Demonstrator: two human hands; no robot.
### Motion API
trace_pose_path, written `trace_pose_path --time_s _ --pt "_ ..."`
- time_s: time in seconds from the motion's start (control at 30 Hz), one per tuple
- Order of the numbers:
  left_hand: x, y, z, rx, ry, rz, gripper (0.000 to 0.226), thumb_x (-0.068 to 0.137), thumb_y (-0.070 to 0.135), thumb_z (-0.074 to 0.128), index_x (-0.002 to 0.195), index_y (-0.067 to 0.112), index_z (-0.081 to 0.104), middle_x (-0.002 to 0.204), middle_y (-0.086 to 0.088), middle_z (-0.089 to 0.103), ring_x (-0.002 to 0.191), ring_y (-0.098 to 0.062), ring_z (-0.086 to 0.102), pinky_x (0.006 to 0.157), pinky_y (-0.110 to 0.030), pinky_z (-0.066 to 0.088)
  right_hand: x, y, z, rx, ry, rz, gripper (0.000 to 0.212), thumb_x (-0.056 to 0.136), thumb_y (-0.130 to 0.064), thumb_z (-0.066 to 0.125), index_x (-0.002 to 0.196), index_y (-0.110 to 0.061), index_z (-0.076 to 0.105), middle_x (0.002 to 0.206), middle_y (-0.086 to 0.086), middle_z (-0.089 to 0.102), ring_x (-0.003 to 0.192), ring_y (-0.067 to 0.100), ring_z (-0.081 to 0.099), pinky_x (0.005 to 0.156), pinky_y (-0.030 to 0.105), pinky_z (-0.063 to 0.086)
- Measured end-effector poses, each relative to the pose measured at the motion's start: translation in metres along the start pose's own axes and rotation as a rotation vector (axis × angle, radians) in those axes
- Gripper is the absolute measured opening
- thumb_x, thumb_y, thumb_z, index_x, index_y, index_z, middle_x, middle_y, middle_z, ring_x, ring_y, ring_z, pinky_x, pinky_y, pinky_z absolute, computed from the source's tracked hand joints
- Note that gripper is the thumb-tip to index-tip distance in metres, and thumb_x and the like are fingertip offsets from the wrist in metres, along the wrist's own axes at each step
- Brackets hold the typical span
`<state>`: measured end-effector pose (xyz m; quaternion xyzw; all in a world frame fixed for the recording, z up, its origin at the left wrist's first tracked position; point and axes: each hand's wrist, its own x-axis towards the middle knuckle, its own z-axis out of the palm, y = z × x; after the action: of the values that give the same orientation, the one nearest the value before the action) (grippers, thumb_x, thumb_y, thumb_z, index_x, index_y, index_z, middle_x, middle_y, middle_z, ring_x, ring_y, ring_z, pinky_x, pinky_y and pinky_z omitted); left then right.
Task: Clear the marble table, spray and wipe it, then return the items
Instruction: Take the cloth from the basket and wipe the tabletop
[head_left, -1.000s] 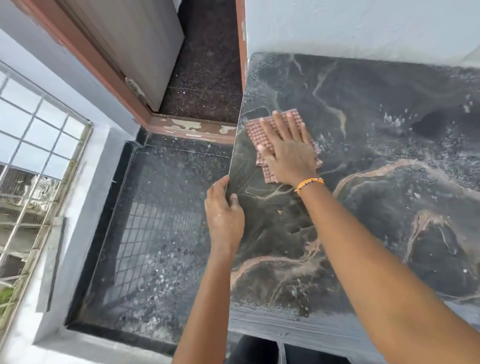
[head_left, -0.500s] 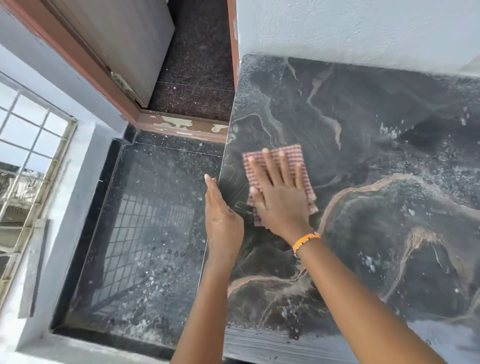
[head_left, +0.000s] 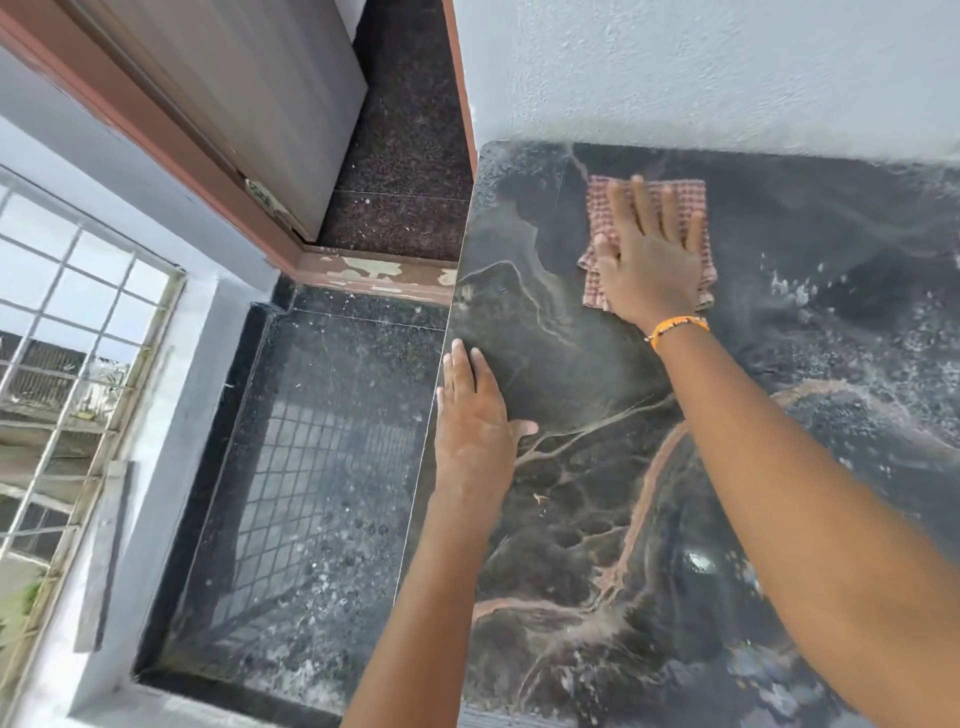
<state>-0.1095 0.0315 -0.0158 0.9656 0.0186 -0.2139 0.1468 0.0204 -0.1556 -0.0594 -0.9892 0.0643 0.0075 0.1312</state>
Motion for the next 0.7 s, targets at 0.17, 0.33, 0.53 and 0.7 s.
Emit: trace_pose_path --time_s 0.17,0.33,0.53,0.7 --pt "0.004 0.004 0.000 0.032 -0.018 -0.030 0.099 0.083 0.046 0.055 0.145 0.001 -0.008 0.155 -0.015 -0.015 0.145 -0.024 -0.011 0.118 -0.030 -0.002 -0.064 0.001 0.002 -0.043 0.003 0.105 0.067 0.093 -0.048 0.029 0.150 -0.021 0.008 0.160 0.003 0.005 0.146 0.032 0.003 0.115 0.055 0.000" --pt "0.009 0.004 -0.001 -0.027 -0.012 -0.055 0.101 0.081 0.041 0.062 0.146 0.002 -0.005 0.156 -0.012 -0.012 0.145 -0.022 -0.008 0.117 -0.029 0.002 -0.049 -0.059 0.015 -0.089 -0.083 -0.297 0.064 0.095 -0.049 0.029 0.150 -0.027 0.004 0.160 -0.002 0.003 0.147 0.027 0.001 0.115 0.051 -0.005" --pt "0.008 0.001 0.001 -0.129 0.024 -0.059 0.103 0.076 0.036 0.068 0.147 0.008 0.000 0.157 -0.006 -0.010 0.145 -0.018 -0.006 0.118 -0.027 0.004 0.047 -0.123 0.027 -0.002 -0.085 -0.261 0.060 0.093 -0.041 0.035 0.149 -0.027 0.016 0.159 -0.002 0.013 0.146 0.024 0.008 0.116 0.050 0.000" --pt "0.002 0.006 0.002 -0.182 0.080 -0.008 0.100 0.078 0.027 0.070 0.148 0.012 -0.001 0.157 -0.003 -0.009 0.145 -0.017 -0.007 0.119 -0.028 0.006 0.067 -0.107 0.021 0.074 -0.011 -0.078 0.059 0.095 -0.035 0.033 0.150 -0.024 0.013 0.159 -0.001 0.010 0.147 0.024 0.005 0.116 0.049 -0.003"
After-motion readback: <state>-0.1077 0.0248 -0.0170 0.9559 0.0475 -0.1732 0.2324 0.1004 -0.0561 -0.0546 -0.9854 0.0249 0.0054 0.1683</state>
